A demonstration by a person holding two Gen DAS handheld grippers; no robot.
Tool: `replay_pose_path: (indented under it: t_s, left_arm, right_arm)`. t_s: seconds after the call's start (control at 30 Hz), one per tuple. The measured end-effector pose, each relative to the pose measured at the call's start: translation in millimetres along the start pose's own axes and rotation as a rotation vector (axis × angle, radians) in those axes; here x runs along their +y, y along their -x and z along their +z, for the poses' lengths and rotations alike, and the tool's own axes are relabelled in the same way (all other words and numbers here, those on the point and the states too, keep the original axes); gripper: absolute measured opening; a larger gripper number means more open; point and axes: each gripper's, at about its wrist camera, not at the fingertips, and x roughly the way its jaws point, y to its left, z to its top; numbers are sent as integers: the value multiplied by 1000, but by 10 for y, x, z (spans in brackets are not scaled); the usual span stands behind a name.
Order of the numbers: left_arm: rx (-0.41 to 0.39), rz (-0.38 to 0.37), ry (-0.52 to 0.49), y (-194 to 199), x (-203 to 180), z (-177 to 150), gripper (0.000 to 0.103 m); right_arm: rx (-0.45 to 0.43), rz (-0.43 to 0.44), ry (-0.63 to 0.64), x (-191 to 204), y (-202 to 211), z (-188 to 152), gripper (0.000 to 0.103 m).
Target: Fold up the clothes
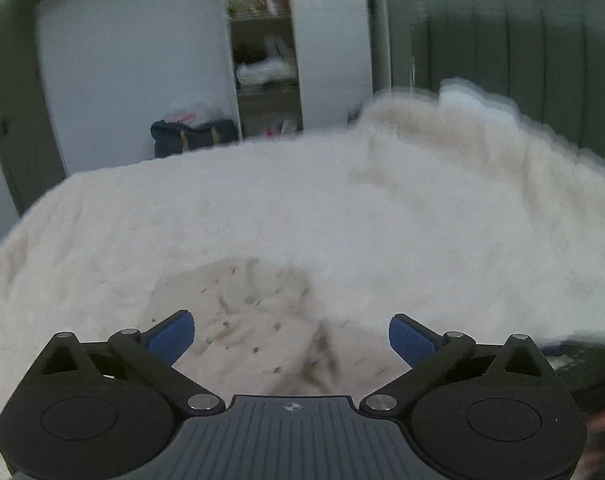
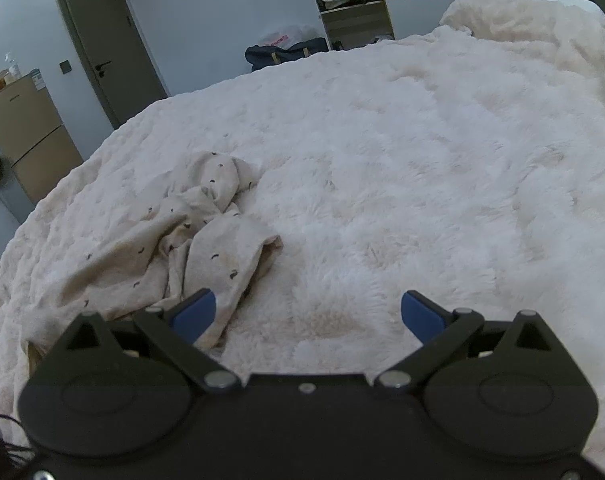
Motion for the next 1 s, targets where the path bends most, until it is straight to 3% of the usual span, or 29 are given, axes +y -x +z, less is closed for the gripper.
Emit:
replay_pose_path:
  t_s: [0.13, 0.17, 0.23, 0.33, 0.4, 0.47, 0.5, 0.67, 0.8, 1.0]
  left_arm:
    - [164, 129, -175, -923, -270, -160, 102]
    - [180, 139, -194, -1063, -292, -199, 97]
    - [211, 150, -216, -1325, -317, -270, 43]
    - [204, 34, -56, -1347, -133, -213, 34]
    - [140, -38, 47, -1108, -2, -51, 34]
    - [66, -79, 79, -883, 77, 132, 33]
    - [7, -119, 97, -674, 137, 290, 2]
    - [-159, -242, 160, 6, 308, 855, 1]
    - [-202, -196, 93, 213, 324, 1063, 1]
    - [-202, -208, 120, 347, 380, 1023, 2]
  right_arm:
    - [-1, 0, -2, -27, 18, 3, 100]
    - [-2, -2, -3, -31, 16, 3, 101]
    - [-3, -6, -14, -64, 9, 9, 101]
    - [8, -13, -26, -89, -30, 22, 101]
    - [2, -11, -36, -101, -29, 47, 101]
    - [-11, 1, -42, -99, -11, 68, 101]
    - [-16, 8, -44, -97, -3, 79, 101]
    - [-16, 21, -49, -86, -5, 83, 101]
    - [-6, 15, -45, -85, -3, 50, 101]
    - [-17, 13, -56, -111, 47, 45, 101]
